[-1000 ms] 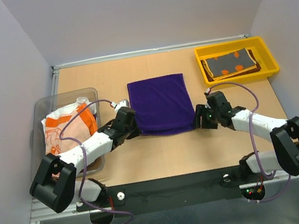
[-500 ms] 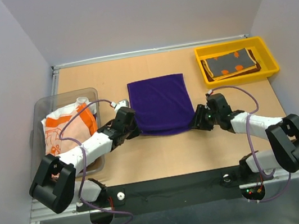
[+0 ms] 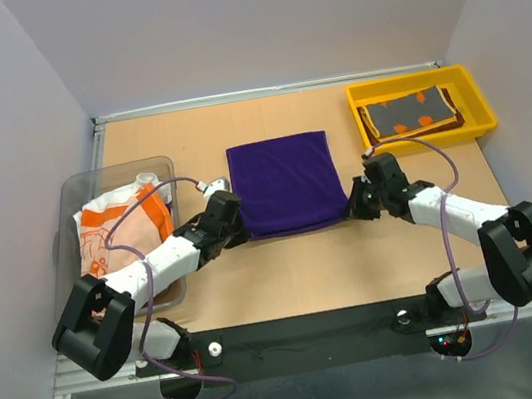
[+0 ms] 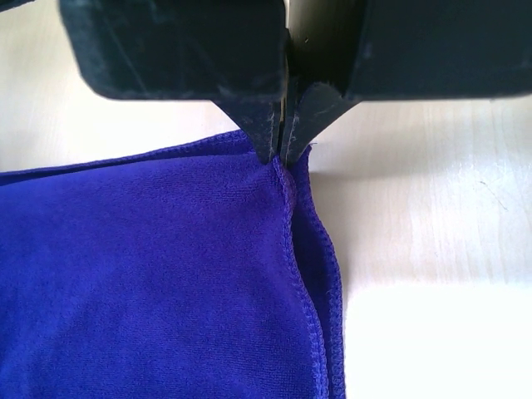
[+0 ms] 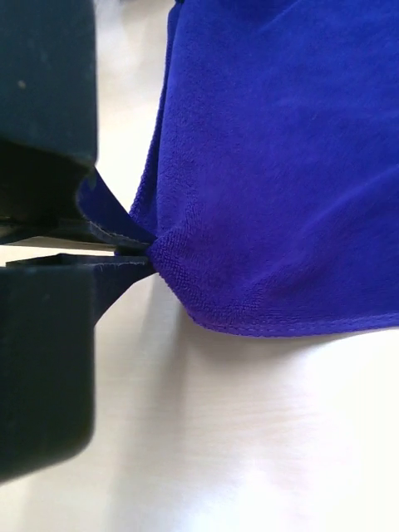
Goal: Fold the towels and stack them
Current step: Fold the towel
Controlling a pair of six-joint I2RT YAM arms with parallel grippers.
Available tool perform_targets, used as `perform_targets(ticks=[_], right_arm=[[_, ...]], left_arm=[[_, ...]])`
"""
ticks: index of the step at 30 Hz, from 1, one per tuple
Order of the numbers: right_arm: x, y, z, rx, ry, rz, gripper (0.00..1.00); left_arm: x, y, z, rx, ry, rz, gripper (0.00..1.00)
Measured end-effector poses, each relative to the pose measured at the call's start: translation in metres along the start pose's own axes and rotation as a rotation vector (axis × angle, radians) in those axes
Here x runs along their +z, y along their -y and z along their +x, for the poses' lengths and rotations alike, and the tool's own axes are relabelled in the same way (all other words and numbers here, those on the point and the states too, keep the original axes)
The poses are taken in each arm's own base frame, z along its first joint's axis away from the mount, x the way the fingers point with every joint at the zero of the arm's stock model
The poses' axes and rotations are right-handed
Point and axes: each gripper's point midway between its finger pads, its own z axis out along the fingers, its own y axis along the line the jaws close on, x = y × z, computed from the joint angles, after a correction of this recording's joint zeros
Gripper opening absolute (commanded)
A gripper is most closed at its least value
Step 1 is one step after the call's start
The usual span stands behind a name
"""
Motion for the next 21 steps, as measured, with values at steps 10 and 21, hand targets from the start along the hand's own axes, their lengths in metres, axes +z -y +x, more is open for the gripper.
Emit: perform_targets(ticks=[10, 21], right_arm=[[-0.032, 0.024, 0.007, -0.120, -0.071, 0.162, 0.46], [-0.041, 0.028, 0.013, -0.107, -0.075, 0.177, 0.39]], left_arm=[[0.003, -0.011, 0.027, 0.021, -0.071, 0.003, 0.00], [0.004, -0.018, 0.040, 0.026, -0.102, 0.004, 0.00]])
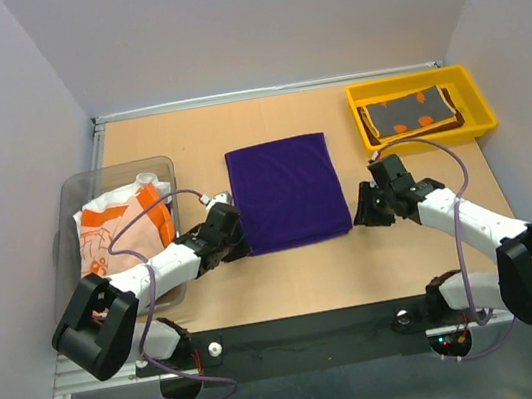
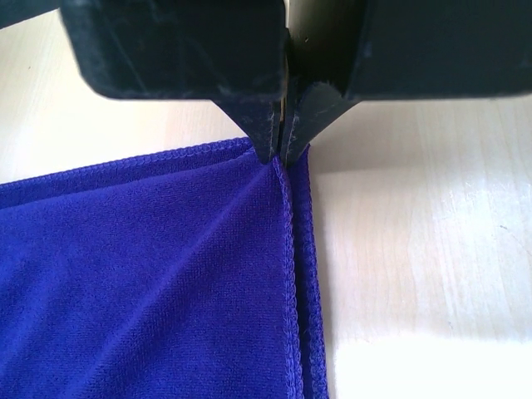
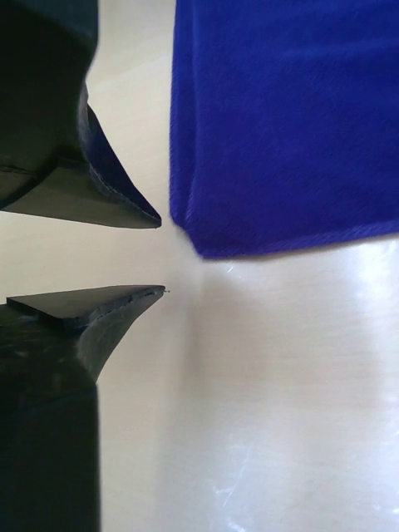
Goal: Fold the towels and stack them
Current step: Fold the towel
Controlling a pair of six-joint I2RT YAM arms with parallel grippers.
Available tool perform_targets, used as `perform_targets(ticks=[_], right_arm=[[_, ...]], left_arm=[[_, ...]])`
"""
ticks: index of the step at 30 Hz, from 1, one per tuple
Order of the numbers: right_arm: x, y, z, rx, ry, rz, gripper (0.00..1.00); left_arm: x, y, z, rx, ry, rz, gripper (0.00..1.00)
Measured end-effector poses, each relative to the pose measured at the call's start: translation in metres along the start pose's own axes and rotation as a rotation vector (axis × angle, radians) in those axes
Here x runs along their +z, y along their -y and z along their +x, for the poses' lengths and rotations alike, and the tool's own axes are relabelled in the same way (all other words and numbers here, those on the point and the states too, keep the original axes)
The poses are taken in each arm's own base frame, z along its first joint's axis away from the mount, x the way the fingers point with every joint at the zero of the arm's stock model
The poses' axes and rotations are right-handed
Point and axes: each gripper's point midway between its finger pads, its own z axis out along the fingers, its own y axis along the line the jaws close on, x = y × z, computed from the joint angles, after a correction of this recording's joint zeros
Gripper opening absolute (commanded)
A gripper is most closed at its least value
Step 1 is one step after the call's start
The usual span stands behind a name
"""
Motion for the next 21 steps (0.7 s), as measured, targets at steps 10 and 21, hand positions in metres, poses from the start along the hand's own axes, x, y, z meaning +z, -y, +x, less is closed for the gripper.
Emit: perform_targets(ticks=[10, 21], right_arm=[[0.020, -0.024, -0.013, 0.066, 0.057, -0.124, 0.38], [0.040, -0.015, -0.005, 0.062, 0.033, -0.095, 0.38]], left_arm=[[-0.003, 0.001, -0.001, 0.000, 0.012, 0.012, 0.00], [-0.004, 0.001, -0.001, -0.001, 0.016, 0.015, 0.00]])
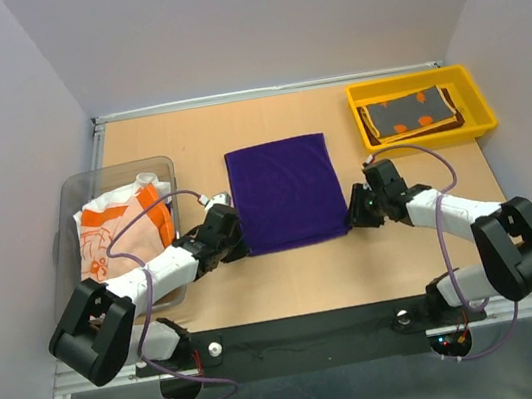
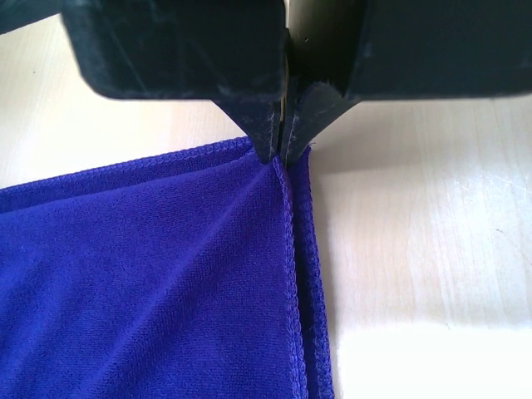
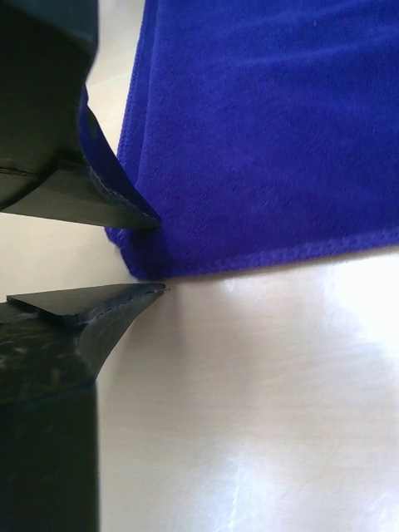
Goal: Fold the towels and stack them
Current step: Fold the towel
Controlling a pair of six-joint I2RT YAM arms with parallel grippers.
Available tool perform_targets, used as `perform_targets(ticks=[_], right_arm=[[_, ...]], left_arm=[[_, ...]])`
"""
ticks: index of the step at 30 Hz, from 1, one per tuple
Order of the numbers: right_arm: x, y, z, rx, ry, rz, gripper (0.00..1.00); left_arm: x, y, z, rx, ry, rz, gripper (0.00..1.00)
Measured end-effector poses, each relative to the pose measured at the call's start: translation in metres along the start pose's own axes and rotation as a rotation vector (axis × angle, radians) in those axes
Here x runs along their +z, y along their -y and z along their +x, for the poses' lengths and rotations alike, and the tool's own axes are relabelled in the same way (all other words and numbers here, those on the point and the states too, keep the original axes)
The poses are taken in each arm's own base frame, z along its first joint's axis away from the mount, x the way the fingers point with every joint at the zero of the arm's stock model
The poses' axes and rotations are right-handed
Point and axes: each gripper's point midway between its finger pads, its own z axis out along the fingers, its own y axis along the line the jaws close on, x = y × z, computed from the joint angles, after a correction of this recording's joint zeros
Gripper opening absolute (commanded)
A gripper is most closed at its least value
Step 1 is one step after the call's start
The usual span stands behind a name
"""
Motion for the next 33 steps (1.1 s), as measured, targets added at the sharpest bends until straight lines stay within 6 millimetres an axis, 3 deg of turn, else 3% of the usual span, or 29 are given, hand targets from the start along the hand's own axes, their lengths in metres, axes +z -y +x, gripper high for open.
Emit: perform_targets(ticks=[3, 8, 12, 26, 33], right_arm=[[0.003, -0.001, -0.002, -0.006, 0.008, -0.006, 0.35], [0.005, -0.002, -0.002, -0.014, 0.007, -0.014, 0.17], [0.006, 0.000, -0.001, -0.018, 0.003, -0.010, 0.10], [-0.018, -0.008, -0.017, -0.074, 0.028, 0.004, 0.11], [-0.016, 0.004, 0.003, -0.069, -0.029, 0.027, 0.11]], left_arm=[[0.000, 0.000, 0.000, 0.000, 0.000, 0.000, 0.00], [0.000, 0.000, 0.000, 0.000, 0.000, 0.000, 0.00], [0.000, 0.000, 0.000, 0.001, 0.000, -0.002, 0.00], [-0.007, -0.002, -0.005, 0.006, 0.012, -0.023, 0.00], [-0.004, -0.005, 0.001, 0.011, -0.016, -0.034, 0.00]])
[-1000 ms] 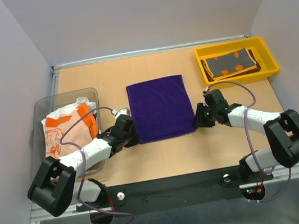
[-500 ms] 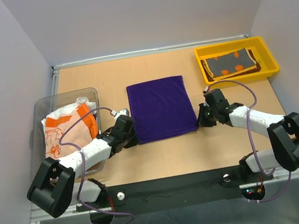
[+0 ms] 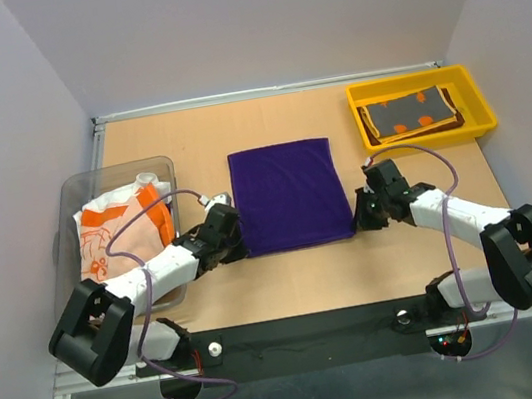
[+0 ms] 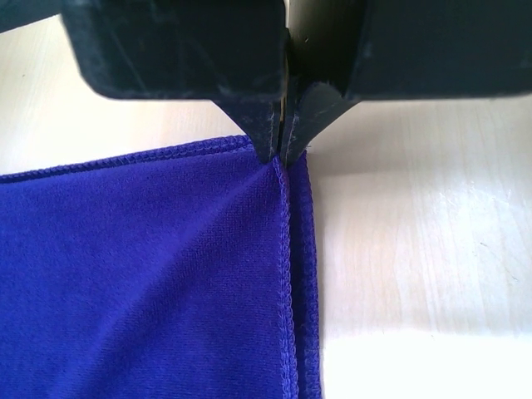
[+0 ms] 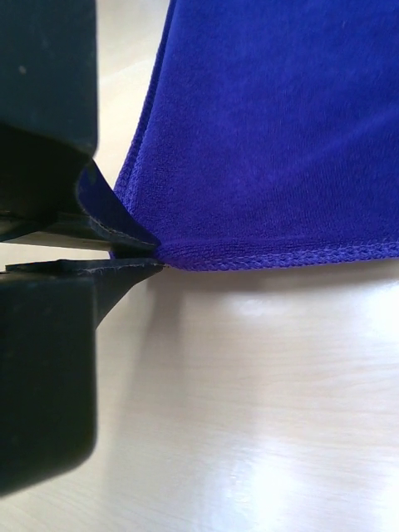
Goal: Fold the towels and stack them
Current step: Fold the towel
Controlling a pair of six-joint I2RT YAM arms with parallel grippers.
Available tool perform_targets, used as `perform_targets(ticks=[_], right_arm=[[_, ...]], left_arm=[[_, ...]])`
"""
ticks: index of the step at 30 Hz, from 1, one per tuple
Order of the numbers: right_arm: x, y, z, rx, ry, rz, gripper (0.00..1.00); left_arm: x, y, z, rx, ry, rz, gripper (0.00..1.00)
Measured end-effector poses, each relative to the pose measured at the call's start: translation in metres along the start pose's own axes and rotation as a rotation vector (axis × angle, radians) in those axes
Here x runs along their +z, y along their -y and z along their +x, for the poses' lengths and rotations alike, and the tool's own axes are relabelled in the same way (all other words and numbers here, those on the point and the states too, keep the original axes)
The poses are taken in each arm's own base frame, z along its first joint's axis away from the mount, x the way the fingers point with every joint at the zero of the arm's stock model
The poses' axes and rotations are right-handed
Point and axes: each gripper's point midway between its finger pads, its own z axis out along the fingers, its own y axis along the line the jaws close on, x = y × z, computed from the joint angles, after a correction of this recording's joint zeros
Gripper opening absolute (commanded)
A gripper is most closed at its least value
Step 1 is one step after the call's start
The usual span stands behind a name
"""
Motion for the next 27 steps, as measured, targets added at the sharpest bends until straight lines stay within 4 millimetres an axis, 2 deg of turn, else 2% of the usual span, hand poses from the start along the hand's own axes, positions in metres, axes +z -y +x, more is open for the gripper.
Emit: perform_targets(ticks=[4, 7, 11, 12, 14, 16, 19, 23, 27], right_arm=[[0.003, 0.009, 0.016, 0.006, -0.040, 0.016, 0.14], [0.002, 0.010, 0.020, 0.007, -0.056, 0.019, 0.26], [0.000, 0.011, 0.022, 0.001, -0.061, 0.023, 0.40], [-0.002, 0.011, 0.022, -0.001, -0.061, 0.022, 0.42], [-0.008, 0.009, 0.019, -0.012, -0.055, 0.020, 0.44], [-0.017, 0.003, 0.011, -0.028, -0.030, 0.005, 0.46], [-0.031, -0.011, -0.005, -0.064, 0.017, -0.026, 0.46], [-0.044, -0.039, -0.019, -0.143, 0.060, -0.084, 0.46], [-0.044, -0.065, -0.010, -0.243, 0.037, -0.118, 0.45]], left_arm=[[0.003, -0.002, 0.008, 0.002, -0.028, 0.001, 0.02], [0.005, -0.003, 0.012, 0.004, -0.045, 0.000, 0.08], [0.005, -0.002, 0.012, 0.005, -0.049, 0.004, 0.25], [0.003, -0.002, 0.012, 0.007, -0.047, 0.005, 0.33], [0.000, -0.002, 0.011, 0.002, -0.043, 0.006, 0.40], [-0.005, -0.002, 0.009, 0.000, -0.032, 0.010, 0.52], [-0.015, -0.001, 0.003, -0.007, -0.005, 0.021, 0.61], [-0.026, -0.001, -0.002, -0.014, 0.024, 0.028, 0.62], [-0.031, -0.002, -0.004, -0.016, 0.035, 0.024, 0.58]])
